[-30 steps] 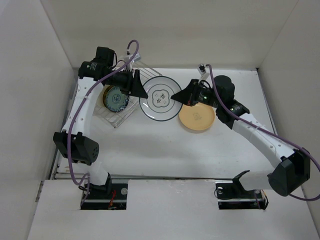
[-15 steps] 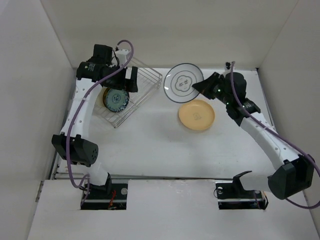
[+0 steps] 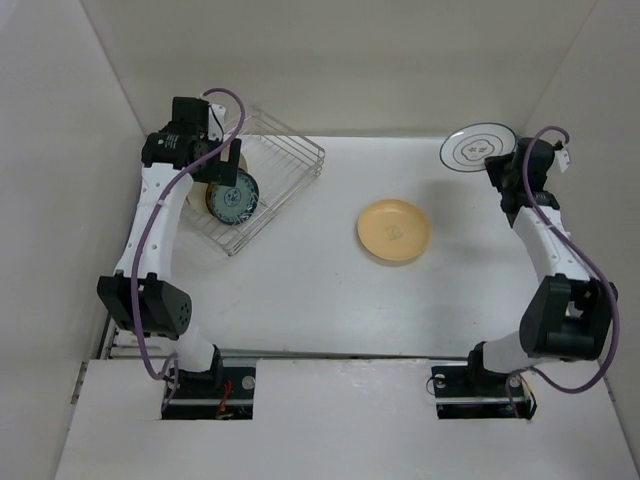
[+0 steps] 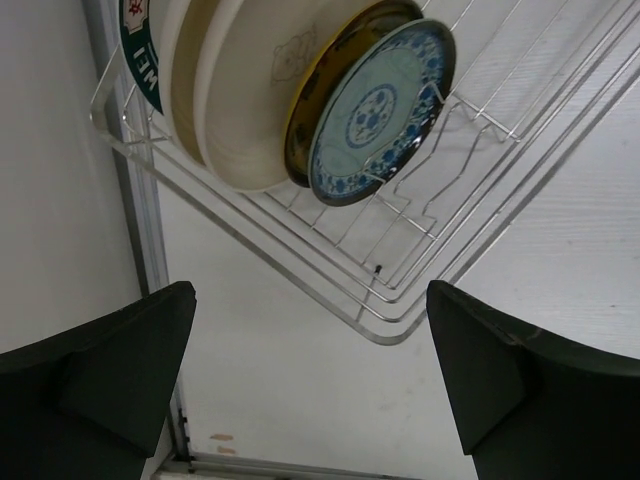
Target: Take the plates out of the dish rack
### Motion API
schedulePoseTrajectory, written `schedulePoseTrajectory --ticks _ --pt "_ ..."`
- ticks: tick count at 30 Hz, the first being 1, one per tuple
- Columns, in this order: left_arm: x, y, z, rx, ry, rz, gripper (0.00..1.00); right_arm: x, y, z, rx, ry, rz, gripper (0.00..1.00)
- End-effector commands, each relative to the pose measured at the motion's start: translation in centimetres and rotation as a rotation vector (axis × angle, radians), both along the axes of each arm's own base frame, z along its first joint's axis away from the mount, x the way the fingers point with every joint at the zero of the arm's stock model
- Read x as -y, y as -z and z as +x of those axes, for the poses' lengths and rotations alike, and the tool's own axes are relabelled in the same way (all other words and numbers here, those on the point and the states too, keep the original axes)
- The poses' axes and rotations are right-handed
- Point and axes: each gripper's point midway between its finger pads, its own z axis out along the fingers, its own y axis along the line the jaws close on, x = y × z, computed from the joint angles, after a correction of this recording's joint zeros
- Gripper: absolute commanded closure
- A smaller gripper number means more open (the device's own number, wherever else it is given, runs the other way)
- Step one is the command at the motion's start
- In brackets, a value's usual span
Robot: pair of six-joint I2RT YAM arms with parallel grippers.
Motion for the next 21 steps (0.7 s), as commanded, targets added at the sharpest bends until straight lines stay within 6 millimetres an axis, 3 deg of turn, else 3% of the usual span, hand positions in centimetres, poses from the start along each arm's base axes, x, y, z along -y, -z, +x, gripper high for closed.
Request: schedulePoseTrajectory --ticks 1,6,13,15,16,17,18,21 --pt "-1.9 0.1 0.6 0.013 -0.023 0.118 0.00 3.5 -1.4 1.2 0.079 0.096 0.016 1.00" --pt "-3.1 1.9 1.7 -0.029 -0.009 0.212 0.00 5.4 3.1 1.8 -0.013 0.097 0.053 1.00" --pt "-3.9 3.7 2.9 -0.084 0.002 0.286 0.00 5.9 10.1 1.5 -0.175 0.091 0.079 1.00" --pt "-4.1 3.7 3.3 -0.077 -0.006 0.293 0.00 5.6 10.9 1.7 -0.214 0.071 0.099 1.00" --pt "-4.1 4.0 3.4 -0.086 -0.005 0.294 0.00 6.0 12.6 1.1 -0.271 0.073 0.095 1.00" --pt "-4.0 3.6 3.5 -0.075 -0.007 0.293 0.00 6.0 12.4 1.2 -0.273 0.068 0.087 1.00" --pt "-4.0 3.6 3.5 -0.075 -0.007 0.293 0.00 6.0 12.9 1.2 -0.284 0.068 0.090 0.99" --pt "-3.9 3.9 3.9 -0.079 0.017 0.299 0.00 6.7 14.2 0.3 -0.341 0.078 0.073 0.74"
